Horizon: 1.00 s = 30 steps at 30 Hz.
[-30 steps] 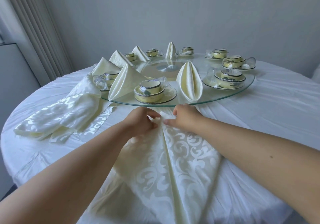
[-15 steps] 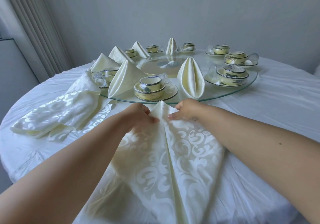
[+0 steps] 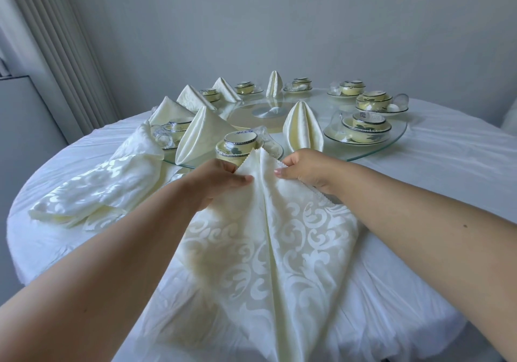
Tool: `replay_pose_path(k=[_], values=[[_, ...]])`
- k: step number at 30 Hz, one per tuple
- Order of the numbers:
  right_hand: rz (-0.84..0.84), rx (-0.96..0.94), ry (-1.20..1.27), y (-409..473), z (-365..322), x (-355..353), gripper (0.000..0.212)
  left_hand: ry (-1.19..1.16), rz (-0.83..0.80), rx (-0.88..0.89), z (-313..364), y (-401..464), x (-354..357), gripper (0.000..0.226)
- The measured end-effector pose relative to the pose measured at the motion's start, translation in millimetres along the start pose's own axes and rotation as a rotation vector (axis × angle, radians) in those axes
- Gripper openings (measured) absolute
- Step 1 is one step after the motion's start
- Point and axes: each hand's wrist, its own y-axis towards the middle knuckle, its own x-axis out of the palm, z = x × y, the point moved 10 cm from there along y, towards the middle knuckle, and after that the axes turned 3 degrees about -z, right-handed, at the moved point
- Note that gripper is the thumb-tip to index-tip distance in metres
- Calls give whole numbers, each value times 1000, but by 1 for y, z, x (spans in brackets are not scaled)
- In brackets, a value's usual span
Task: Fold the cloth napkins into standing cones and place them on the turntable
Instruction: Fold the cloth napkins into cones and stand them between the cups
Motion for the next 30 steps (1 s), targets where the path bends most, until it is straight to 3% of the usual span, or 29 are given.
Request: replay_pose_path(k=[4, 10, 13, 18, 22, 26, 30], values=[[113, -104, -9, -11, -42, -30, 18, 7, 89, 87, 44, -9, -21, 14], [353, -364, -138, -48, -155, -109, 43, 122, 323, 397, 171, -55, -68, 26], [426, -488, -131, -76, -195, -134, 40, 284, 502, 562, 221, -98, -79, 30], [401, -614, -217, -137, -195, -117, 32, 553, 623, 740, 225, -160, -59, 32], [151, -538, -318, -169, -138, -50, 32, 642, 433, 724, 157, -182, -11, 39], [-135, -391, -334, -195, -75, 12, 33, 510, 95, 540, 70, -193, 40, 43], [-295, -234, -251, -197, -45, 39, 31, 400, -64, 353, 28, -189, 61, 48]])
